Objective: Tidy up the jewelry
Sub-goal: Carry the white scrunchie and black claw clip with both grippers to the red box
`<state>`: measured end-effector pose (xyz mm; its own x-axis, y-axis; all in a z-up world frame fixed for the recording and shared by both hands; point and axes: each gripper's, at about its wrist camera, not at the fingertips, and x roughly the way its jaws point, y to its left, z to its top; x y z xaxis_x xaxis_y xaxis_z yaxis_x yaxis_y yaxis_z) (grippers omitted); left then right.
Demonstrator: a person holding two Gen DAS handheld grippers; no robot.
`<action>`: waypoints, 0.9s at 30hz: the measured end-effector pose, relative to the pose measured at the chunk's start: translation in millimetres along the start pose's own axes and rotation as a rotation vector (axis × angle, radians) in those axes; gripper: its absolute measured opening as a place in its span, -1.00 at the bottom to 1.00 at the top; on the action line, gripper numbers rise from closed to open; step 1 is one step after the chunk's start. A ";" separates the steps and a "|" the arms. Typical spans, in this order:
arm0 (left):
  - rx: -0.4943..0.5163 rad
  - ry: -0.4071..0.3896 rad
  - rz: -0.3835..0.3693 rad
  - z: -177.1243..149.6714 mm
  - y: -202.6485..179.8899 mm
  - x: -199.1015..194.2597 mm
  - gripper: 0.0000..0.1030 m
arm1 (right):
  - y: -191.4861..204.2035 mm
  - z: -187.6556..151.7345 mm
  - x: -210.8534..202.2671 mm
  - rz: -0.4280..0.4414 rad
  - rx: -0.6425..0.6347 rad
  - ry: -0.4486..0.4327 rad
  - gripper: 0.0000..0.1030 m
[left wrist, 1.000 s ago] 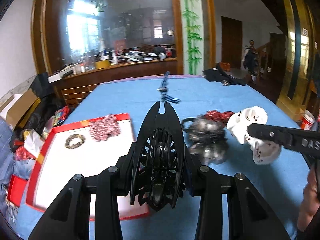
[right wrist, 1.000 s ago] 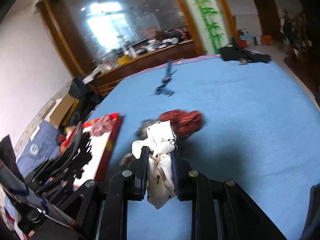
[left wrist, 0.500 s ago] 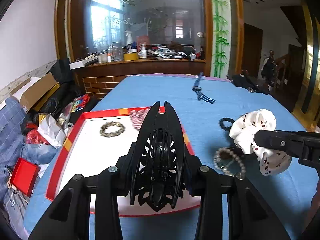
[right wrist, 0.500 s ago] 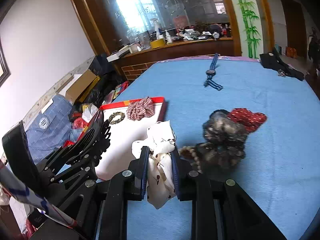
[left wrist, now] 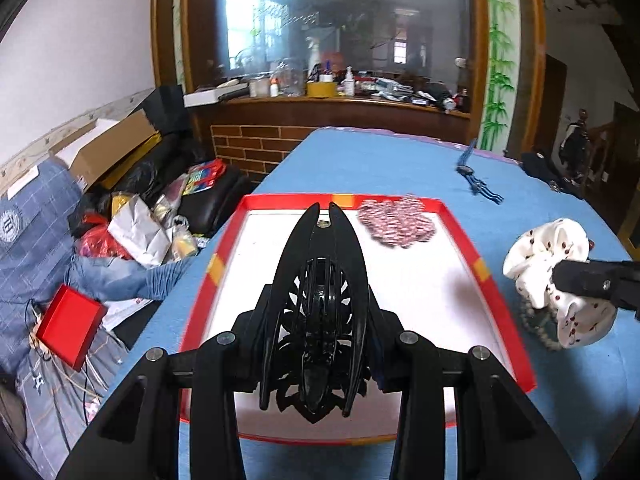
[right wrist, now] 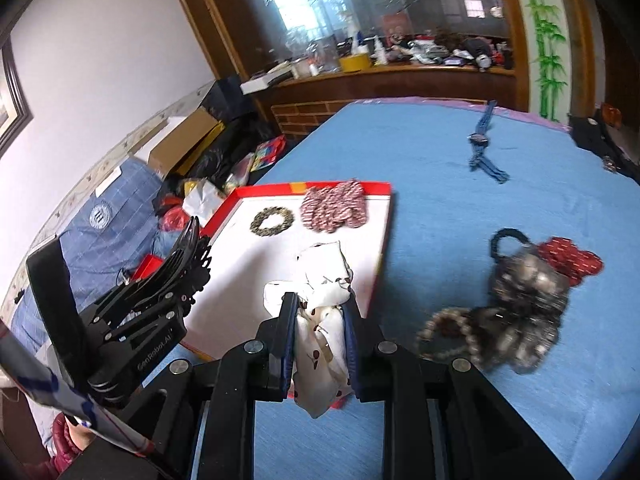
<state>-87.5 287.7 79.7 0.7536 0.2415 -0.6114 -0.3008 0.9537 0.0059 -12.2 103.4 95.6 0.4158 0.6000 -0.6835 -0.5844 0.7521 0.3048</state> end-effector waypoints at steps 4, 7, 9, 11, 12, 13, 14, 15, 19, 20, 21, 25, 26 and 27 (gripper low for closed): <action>-0.023 0.046 -0.011 5.8 16.1 17.8 -0.25 | 9.1 8.1 19.6 0.020 0.000 0.033 -0.51; -0.034 0.084 -0.024 10.0 25.5 32.1 -0.25 | 13.9 14.6 36.2 0.017 0.001 0.054 -0.50; -0.044 0.110 -0.037 13.3 29.7 41.6 -0.25 | 13.6 18.6 44.7 0.020 0.013 0.065 -0.50; -0.054 0.139 -0.047 15.7 33.2 50.5 -0.25 | 10.6 24.2 57.7 0.019 0.031 0.087 -0.49; -0.062 0.147 -0.051 16.8 35.2 53.1 -0.25 | 9.9 26.1 62.2 0.016 0.037 0.094 -0.49; -0.064 0.159 -0.058 18.7 37.4 57.5 -0.25 | 8.9 29.3 69.4 0.014 0.041 0.104 -0.49; -0.063 0.169 -0.060 19.5 38.2 60.3 -0.25 | 8.7 31.0 73.7 0.014 0.042 0.110 -0.49; -0.066 0.173 -0.061 20.5 39.9 62.5 -0.25 | 8.8 33.1 79.4 0.012 0.043 0.117 -0.49; -0.064 0.193 -0.068 22.9 42.7 72.2 -0.25 | 9.9 37.8 94.6 0.001 0.043 0.129 -0.49; -0.062 0.199 -0.067 23.3 42.9 74.5 -0.25 | 10.6 39.3 99.2 -0.002 0.043 0.132 -0.49; -0.062 0.205 -0.069 24.1 42.7 76.6 -0.25 | 11.4 40.7 101.6 -0.005 0.043 0.133 -0.49; -0.077 0.236 -0.066 26.8 45.0 86.4 -0.25 | 12.4 46.4 116.2 -0.021 0.045 0.147 -0.49; -0.080 0.239 -0.066 28.1 45.9 88.8 -0.25 | 12.0 47.0 118.1 -0.021 0.049 0.147 -0.49; -0.081 0.241 -0.066 29.0 46.4 90.5 -0.25 | 11.0 47.8 120.2 -0.023 0.051 0.149 -0.49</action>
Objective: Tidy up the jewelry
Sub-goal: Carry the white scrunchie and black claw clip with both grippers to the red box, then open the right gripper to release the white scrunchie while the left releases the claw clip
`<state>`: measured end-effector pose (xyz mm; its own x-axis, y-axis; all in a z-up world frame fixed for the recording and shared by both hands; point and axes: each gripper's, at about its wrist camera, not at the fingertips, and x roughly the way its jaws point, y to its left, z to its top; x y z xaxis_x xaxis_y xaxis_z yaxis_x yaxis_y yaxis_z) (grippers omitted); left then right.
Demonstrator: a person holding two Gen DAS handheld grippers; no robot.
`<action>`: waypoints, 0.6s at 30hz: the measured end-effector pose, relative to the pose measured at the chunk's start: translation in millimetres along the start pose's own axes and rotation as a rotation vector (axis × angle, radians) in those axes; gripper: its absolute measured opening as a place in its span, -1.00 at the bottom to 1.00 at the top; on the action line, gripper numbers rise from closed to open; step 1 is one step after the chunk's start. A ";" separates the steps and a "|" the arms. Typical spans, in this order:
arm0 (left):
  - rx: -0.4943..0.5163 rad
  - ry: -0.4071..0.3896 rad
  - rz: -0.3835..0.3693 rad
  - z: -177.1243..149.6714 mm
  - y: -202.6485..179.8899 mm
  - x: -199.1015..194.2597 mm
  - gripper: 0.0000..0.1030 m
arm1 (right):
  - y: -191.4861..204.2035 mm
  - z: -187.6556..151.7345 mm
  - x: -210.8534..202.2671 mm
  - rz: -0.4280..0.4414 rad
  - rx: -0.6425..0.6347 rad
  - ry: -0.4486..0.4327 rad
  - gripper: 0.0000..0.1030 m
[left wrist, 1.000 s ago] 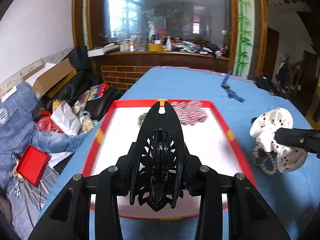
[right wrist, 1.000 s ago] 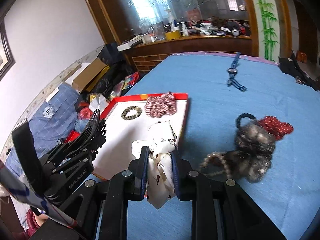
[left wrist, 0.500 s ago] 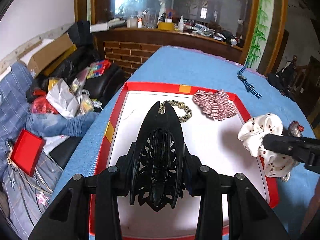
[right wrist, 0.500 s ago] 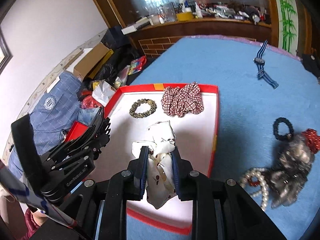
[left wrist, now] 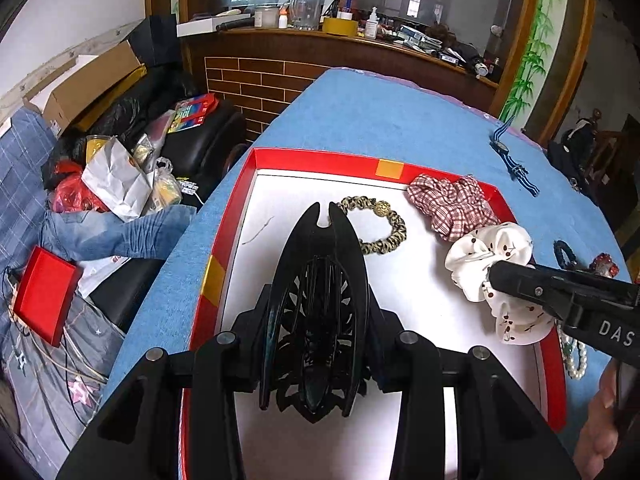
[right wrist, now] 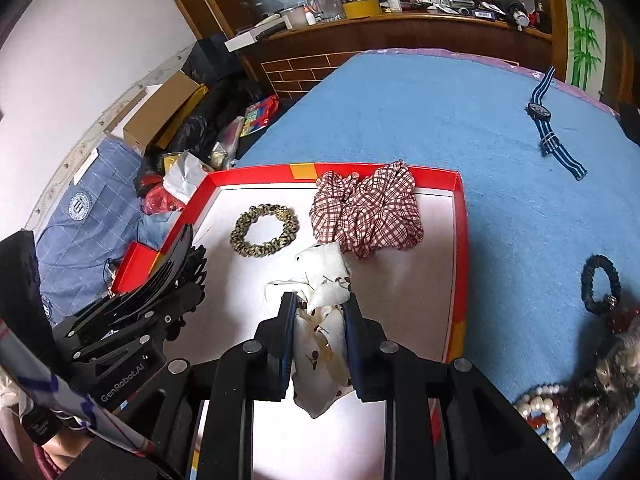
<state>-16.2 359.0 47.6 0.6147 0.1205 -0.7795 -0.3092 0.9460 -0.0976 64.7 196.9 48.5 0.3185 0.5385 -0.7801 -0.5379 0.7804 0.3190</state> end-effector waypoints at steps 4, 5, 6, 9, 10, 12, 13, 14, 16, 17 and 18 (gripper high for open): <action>-0.001 0.016 0.008 3.2 1.1 7.4 -0.25 | -2.2 5.0 9.8 -0.001 0.015 0.013 -0.49; -0.004 0.019 0.005 3.0 1.2 8.7 -0.25 | -2.7 5.8 11.4 0.000 0.017 0.015 -0.49; -0.006 0.021 0.002 3.0 1.4 10.1 -0.25 | -2.6 6.6 13.2 -0.002 0.016 0.016 -0.49; -0.012 0.027 0.001 3.3 2.4 14.1 -0.25 | -2.2 7.9 18.9 -0.011 0.016 0.024 -0.42; -0.013 0.029 -0.004 3.3 3.1 15.0 -0.25 | -2.6 8.2 20.9 -0.012 0.018 0.028 -0.40; -0.017 0.028 -0.003 3.4 3.5 16.4 -0.25 | -2.4 8.0 22.6 -0.008 0.021 0.030 -0.32; -0.019 0.027 -0.005 3.7 3.7 16.8 -0.25 | -2.9 8.0 23.4 -0.006 0.022 0.033 -0.21; -0.021 0.026 -0.007 4.1 4.3 17.3 -0.25 | -3.0 8.1 23.4 -0.004 0.022 0.032 -0.17; -0.024 0.026 -0.007 4.8 4.4 17.4 -0.25 | -2.6 7.8 22.3 -0.007 0.018 0.028 -0.11; -0.025 0.026 -0.008 5.1 5.3 17.3 -0.25 | -2.6 7.7 21.7 -0.007 0.017 0.027 -0.08; -0.025 0.026 -0.009 5.2 5.3 17.3 -0.25 | -2.7 7.5 20.6 -0.004 0.019 0.026 0.03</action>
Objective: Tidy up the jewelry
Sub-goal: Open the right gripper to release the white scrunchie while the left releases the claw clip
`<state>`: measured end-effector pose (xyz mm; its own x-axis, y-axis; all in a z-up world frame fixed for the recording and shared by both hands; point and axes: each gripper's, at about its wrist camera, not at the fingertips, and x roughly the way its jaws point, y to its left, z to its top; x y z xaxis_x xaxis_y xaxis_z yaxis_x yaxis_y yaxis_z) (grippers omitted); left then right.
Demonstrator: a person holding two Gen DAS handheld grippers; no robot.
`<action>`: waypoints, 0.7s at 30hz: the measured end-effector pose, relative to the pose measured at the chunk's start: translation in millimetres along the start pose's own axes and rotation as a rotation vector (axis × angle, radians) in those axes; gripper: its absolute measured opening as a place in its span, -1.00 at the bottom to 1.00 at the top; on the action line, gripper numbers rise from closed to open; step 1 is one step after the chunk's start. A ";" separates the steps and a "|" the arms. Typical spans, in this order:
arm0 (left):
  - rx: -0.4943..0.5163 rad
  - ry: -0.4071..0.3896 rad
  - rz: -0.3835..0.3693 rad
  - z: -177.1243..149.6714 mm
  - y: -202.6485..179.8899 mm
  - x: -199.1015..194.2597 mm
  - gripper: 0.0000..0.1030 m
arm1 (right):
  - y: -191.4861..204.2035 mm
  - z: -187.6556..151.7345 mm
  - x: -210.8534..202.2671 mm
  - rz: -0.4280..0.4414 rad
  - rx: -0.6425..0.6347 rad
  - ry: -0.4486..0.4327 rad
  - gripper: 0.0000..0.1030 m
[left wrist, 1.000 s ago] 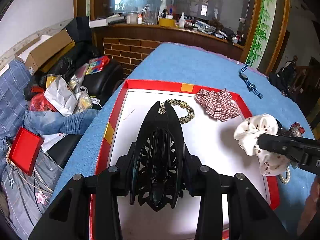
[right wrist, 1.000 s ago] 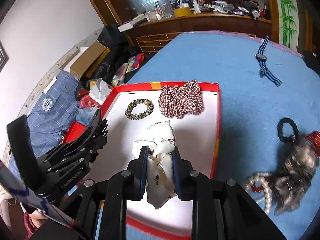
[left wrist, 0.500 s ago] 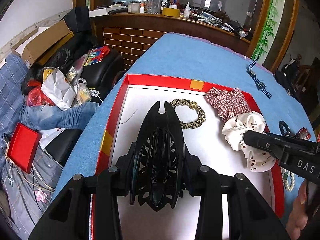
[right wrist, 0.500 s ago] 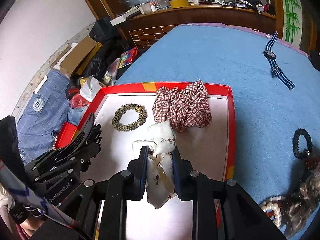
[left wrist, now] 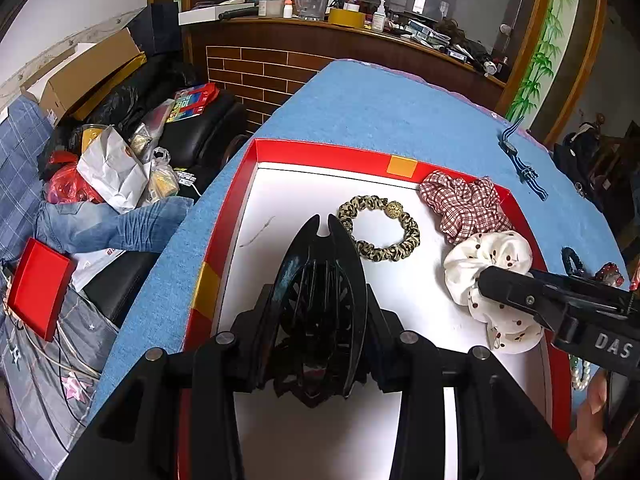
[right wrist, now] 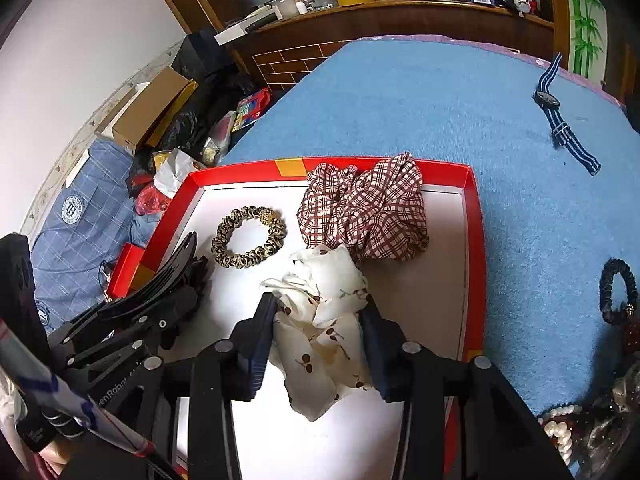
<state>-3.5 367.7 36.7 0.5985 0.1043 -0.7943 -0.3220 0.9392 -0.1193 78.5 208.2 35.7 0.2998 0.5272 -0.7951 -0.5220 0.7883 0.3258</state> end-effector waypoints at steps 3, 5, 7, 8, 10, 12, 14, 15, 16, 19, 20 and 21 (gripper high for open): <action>-0.004 -0.004 0.002 0.7 -0.1 -1.1 -0.22 | 0.3 0.5 -6.8 0.012 0.005 -0.015 0.26; -0.008 -0.012 0.002 1.5 -0.5 -4.1 -0.17 | 1.3 0.8 -13.4 0.010 -0.001 -0.029 0.26; -0.011 -0.026 -0.002 2.4 -1.5 -9.6 -0.16 | 0.8 0.4 -20.1 0.017 0.004 -0.040 0.26; -0.012 -0.031 -0.002 2.6 -1.8 -12.1 -0.15 | 0.9 -0.2 -22.6 0.019 0.007 -0.044 0.26; -0.008 -0.042 0.000 3.7 -3.9 -17.4 -0.13 | -0.2 -1.6 -27.9 0.026 0.009 -0.051 0.27; -0.004 -0.051 0.003 4.1 -5.9 -21.9 -0.13 | -0.7 -3.3 -34.6 0.033 0.010 -0.059 0.27; 0.000 -0.055 0.005 3.9 -7.9 -24.8 -0.12 | -0.7 -4.8 -39.7 0.041 0.011 -0.065 0.27; 0.000 -0.057 0.007 4.0 -9.0 -26.4 -0.12 | -0.4 -5.8 -42.2 0.044 0.008 -0.068 0.27; 0.000 -0.060 0.008 3.7 -8.9 -27.7 -0.12 | -0.2 -6.8 -44.7 0.045 0.006 -0.072 0.27; 0.001 -0.068 0.010 2.3 -9.8 -33.0 -0.12 | -1.3 -9.7 -52.8 0.054 0.005 -0.081 0.28; 0.001 -0.069 0.010 1.4 -9.9 -35.0 -0.12 | -2.2 -10.8 -56.2 0.057 0.006 -0.085 0.28; 0.002 -0.071 0.008 0.9 -11.0 -37.0 -0.12 | -3.6 -12.0 -59.8 0.058 0.007 -0.089 0.28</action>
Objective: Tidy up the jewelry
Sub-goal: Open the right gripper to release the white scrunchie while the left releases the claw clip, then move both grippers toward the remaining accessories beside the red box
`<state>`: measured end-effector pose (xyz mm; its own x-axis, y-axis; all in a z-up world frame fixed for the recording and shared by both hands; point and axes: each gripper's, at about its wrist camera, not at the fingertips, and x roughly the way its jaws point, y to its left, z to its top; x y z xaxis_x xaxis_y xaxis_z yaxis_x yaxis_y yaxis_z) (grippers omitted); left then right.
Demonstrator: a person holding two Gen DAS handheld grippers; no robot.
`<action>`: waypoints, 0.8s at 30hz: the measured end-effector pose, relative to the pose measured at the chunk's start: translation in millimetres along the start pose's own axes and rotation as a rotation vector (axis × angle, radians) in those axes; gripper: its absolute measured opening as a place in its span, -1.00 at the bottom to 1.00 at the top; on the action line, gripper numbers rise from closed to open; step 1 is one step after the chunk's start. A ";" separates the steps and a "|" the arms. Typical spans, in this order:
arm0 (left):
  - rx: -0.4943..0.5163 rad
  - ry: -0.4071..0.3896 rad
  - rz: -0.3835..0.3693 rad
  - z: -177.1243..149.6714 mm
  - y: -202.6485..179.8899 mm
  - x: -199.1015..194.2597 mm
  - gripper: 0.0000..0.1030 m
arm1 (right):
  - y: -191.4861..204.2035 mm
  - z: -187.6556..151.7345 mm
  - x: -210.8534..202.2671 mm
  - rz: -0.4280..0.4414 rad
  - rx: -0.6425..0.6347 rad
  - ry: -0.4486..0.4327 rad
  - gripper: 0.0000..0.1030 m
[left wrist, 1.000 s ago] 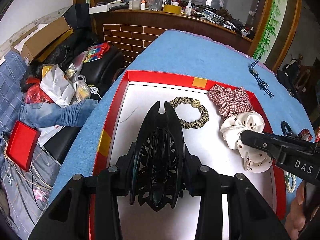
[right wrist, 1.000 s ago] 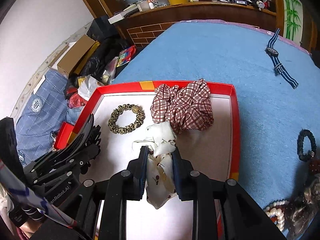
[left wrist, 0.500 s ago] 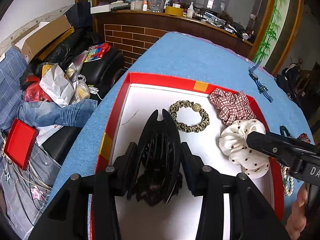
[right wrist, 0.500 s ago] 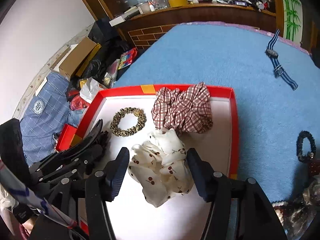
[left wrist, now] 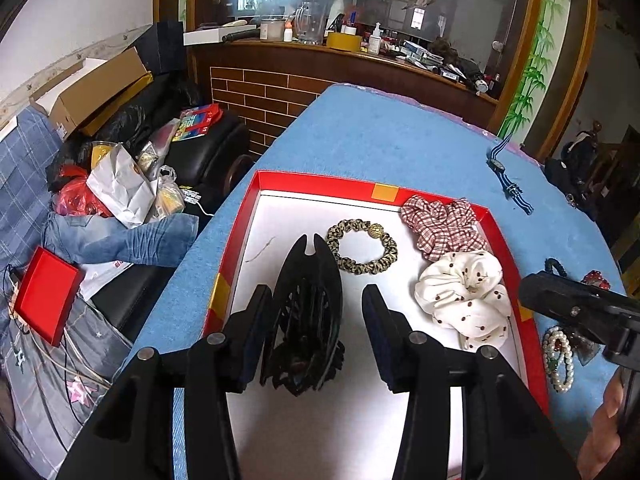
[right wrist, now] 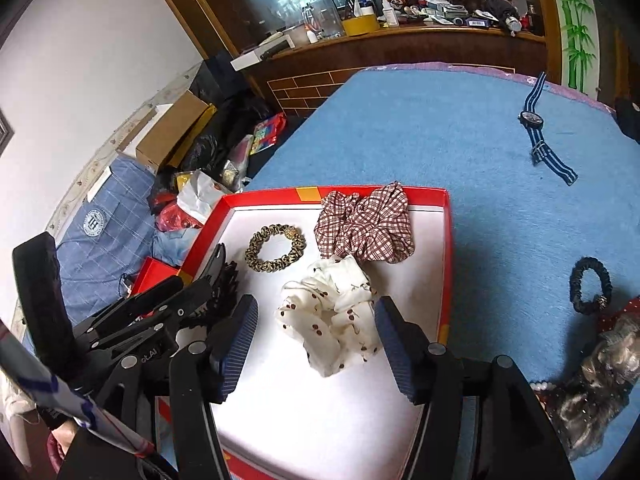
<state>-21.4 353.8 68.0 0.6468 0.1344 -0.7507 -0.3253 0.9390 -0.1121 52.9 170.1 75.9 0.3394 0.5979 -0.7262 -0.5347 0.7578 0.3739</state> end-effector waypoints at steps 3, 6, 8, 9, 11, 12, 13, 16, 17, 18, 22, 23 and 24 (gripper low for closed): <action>0.009 -0.016 -0.008 -0.8 -5.6 -9.9 -0.12 | -8.5 -3.5 -13.2 0.009 0.017 -0.015 0.28; 0.026 -0.031 -0.024 -1.4 -15.2 -19.8 -0.12 | -21.0 -9.2 -29.5 0.011 0.034 -0.031 0.30; 0.039 -0.043 -0.039 -2.2 -21.3 -26.1 -0.11 | -32.6 -14.8 -43.6 0.009 0.055 -0.045 0.30; 0.050 -0.046 -0.049 -2.9 -27.3 -29.5 -0.11 | -37.6 -16.7 -49.5 0.012 0.067 -0.051 0.31; 0.070 -0.054 -0.066 -4.5 -39.1 -35.8 -0.11 | -51.1 -22.5 -64.6 0.015 0.095 -0.069 0.33; 0.079 -0.056 -0.073 -5.4 -44.3 -37.4 -0.10 | -56.4 -24.8 -70.5 0.011 0.104 -0.076 0.34; 0.093 -0.056 -0.085 -6.5 -51.4 -39.5 -0.10 | -61.4 -27.5 -77.2 0.005 0.113 -0.084 0.34; 0.132 -0.057 -0.111 -12.6 -72.5 -44.4 -0.09 | -77.4 -37.1 -95.7 -0.011 0.136 -0.099 0.34; 0.147 -0.054 -0.123 -15.1 -79.6 -45.6 -0.09 | -82.5 -40.3 -101.0 -0.018 0.142 -0.105 0.34; 0.164 -0.051 -0.136 -18.3 -87.8 -46.8 -0.08 | -87.5 -43.6 -105.8 -0.027 0.148 -0.110 0.35; 0.215 -0.037 -0.170 -30.2 -113.2 -47.9 -0.07 | -109.1 -55.3 -118.8 -0.064 0.174 -0.117 0.44; 0.226 -0.034 -0.178 -33.3 -119.5 -47.9 -0.07 | -116.4 -58.1 -121.0 -0.081 0.185 -0.113 0.44; 0.238 -0.031 -0.185 -36.4 -126.0 -48.1 -0.07 | -122.6 -60.3 -123.6 -0.088 0.196 -0.113 0.44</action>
<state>-36.7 217.5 94.5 0.7017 -0.0393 -0.7113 -0.0319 0.9957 -0.0865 29.8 -12.5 85.0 0.4687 0.5441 -0.6959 -0.3425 0.8381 0.4246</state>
